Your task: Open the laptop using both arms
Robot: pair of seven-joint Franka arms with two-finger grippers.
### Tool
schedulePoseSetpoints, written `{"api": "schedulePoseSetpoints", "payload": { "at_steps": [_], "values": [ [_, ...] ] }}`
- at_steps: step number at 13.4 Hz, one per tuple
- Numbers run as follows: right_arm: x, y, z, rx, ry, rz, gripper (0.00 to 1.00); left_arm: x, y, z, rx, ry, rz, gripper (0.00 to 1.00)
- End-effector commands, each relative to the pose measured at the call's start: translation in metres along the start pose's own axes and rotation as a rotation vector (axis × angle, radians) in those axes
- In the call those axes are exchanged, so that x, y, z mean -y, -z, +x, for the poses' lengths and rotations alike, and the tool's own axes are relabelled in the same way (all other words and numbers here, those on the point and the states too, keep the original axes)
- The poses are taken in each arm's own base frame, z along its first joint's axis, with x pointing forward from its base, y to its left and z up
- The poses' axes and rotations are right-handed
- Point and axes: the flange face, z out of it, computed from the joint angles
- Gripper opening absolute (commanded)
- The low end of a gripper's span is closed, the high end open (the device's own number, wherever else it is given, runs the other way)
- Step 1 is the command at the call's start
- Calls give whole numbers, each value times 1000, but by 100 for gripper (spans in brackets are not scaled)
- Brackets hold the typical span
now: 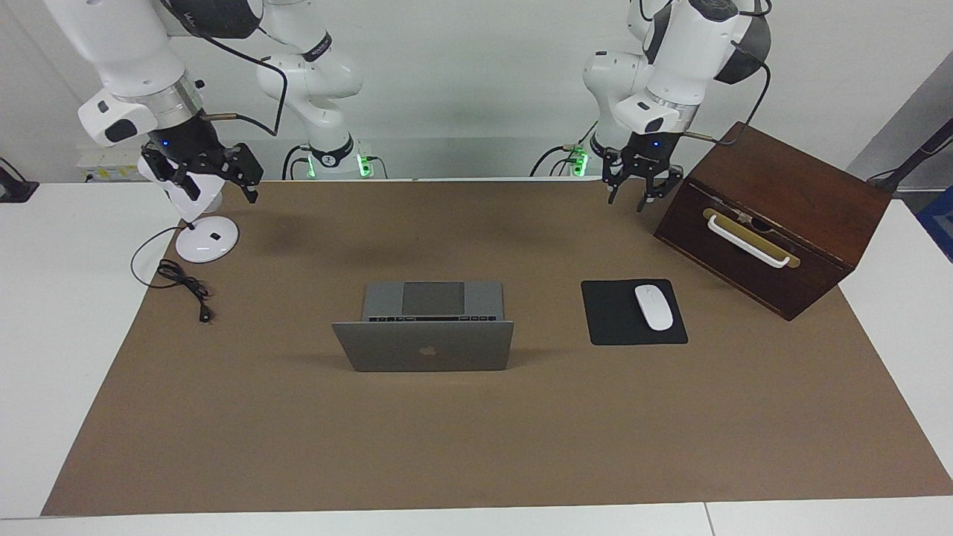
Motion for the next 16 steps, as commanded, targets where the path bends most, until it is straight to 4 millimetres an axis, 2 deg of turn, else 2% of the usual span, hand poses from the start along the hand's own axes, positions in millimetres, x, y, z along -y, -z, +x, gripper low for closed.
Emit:
{"api": "schedulePoseSetpoints", "payload": {
  "at_steps": [1, 4, 6, 7, 10, 12, 14, 16],
  "values": [
    [-2, 0, -7, -45, 83, -32, 100, 45, 15, 3, 1, 86, 37, 100],
    [1, 0, -6, -52, 86, -30, 100, 99, 34, 0, -17, 201, 64, 100],
    [1, 2, -5, -62, 85, -27, 100, 120, 47, 4, -21, 244, 73, 100],
    [3, 2, -5, -64, 83, -22, 100, 128, 50, 13, -3, 255, 73, 100],
    [-1, 3, -4, -76, 62, -14, 100, 140, 82, 42, 30, 267, 71, 100],
    [-1, 2, -3, -81, 70, -14, 100, 150, 100, 53, 43, 281, 71, 100],
    [0, 7, 4, -126, 73, -14, 100, 156, 110, 63, 69, 288, 68, 100],
    [1, 10, 7, -130, 73, -14, 100, 161, 109, 76, 100, 288, 65, 100]
  ]
}}
